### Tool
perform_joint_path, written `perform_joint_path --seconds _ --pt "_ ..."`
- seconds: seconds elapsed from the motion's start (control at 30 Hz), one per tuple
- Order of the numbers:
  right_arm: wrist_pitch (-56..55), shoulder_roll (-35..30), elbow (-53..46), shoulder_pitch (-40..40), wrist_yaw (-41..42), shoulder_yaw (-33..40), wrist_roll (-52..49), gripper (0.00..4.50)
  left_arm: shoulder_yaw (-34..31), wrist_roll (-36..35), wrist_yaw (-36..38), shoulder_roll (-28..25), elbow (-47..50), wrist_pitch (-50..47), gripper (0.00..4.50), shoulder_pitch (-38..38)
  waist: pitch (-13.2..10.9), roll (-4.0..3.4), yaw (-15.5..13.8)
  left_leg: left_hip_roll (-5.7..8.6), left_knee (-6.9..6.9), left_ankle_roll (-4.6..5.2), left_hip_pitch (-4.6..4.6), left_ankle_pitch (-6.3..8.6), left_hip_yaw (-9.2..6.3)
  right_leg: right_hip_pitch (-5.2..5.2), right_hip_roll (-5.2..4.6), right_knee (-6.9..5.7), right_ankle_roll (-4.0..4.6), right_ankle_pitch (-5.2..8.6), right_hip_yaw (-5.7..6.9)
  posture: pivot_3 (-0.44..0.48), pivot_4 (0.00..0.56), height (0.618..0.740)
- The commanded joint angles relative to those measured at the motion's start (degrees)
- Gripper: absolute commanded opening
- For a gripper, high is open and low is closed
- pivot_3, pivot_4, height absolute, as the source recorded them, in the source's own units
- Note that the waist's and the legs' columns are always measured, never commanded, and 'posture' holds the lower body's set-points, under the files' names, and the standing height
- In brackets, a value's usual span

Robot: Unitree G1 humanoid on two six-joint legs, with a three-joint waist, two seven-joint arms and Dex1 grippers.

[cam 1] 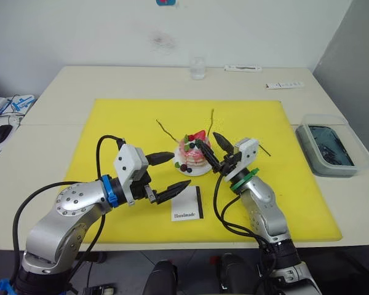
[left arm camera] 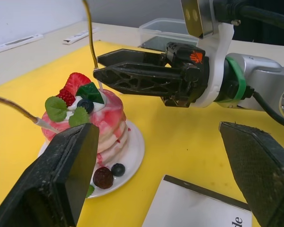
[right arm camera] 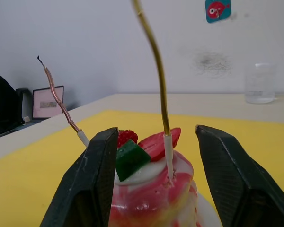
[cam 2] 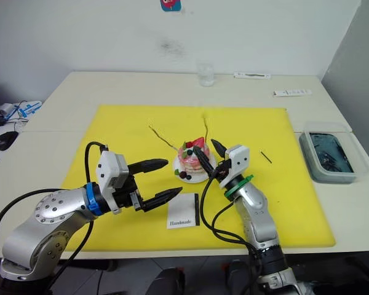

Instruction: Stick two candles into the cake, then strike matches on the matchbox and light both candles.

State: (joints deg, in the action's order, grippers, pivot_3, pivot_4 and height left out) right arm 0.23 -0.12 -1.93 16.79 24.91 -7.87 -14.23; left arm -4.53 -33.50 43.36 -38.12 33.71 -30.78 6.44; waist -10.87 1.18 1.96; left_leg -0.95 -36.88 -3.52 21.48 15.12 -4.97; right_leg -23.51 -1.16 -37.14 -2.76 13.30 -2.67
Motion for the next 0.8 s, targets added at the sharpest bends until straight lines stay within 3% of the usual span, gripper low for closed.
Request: perform_joint_path --seconds 0.03,0.27,0.5,0.63,0.7,0.8 --pt "2.6 -2.6 -7.3 -1.4 1.6 0.7 -2.2 2.77 -1.0 -1.0 -0.2 0.1 1.6 0.5 4.50 0.0 0.0 0.00 0.0 0.00 0.00 0.00 0.01 0.00 0.00 0.00 0.00 0.00 0.00 0.00 0.00 0.000 0.150 0.740" --pt "9.2 -12.3 -17.7 -5.4 5.4 1.9 -4.6 2.77 -2.5 -0.9 -0.1 -0.9 1.1 0.5 4.50 -1.1 0.0 -0.01 -0.1 0.00 0.01 0.00 0.05 0.00 0.00 -0.02 -0.01 0.05 0.01 0.01 0.01 0.000 0.150 0.740" --pt "19.0 -28.6 -30.1 -10.4 12.7 10.2 -12.6 2.77 -8.8 -9.4 3.5 -6.8 0.9 -6.8 4.50 -3.0 0.0 -0.03 -0.1 0.01 -0.05 0.01 0.14 0.00 0.00 -0.04 -0.02 0.09 0.25 0.17 0.01 0.000 0.150 0.740" --pt "22.9 -35.1 -32.4 -11.5 15.5 13.2 -15.7 2.77 -13.7 -20.8 2.5 -11.4 -0.8 -19.2 4.50 -3.6 0.0 -0.03 0.0 -0.06 -0.03 0.01 0.09 0.01 -0.01 -0.05 0.03 0.05 0.29 0.20 0.05 0.000 0.150 0.740" --pt "25.4 -38.9 -33.4 -12.4 17.7 14.3 -16.9 2.77 -16.9 -30.5 1.3 -14.5 -4.4 -28.6 4.50 -4.1 0.0 -0.02 0.0 -0.08 -0.03 0.01 0.09 0.01 -0.01 -0.05 0.04 0.04 0.30 0.21 0.07 0.000 0.150 0.740" --pt "29.1 -44.0 -35.1 -12.4 20.9 15.0 -19.8 2.77 -18.5 -39.3 0.4 -18.5 -11.6 -39.2 4.50 -4.5 0.0 -0.02 0.0 -0.08 -0.04 0.02 0.09 0.01 0.00 -0.06 0.04 0.04 0.31 0.22 0.08 0.000 0.150 0.740"
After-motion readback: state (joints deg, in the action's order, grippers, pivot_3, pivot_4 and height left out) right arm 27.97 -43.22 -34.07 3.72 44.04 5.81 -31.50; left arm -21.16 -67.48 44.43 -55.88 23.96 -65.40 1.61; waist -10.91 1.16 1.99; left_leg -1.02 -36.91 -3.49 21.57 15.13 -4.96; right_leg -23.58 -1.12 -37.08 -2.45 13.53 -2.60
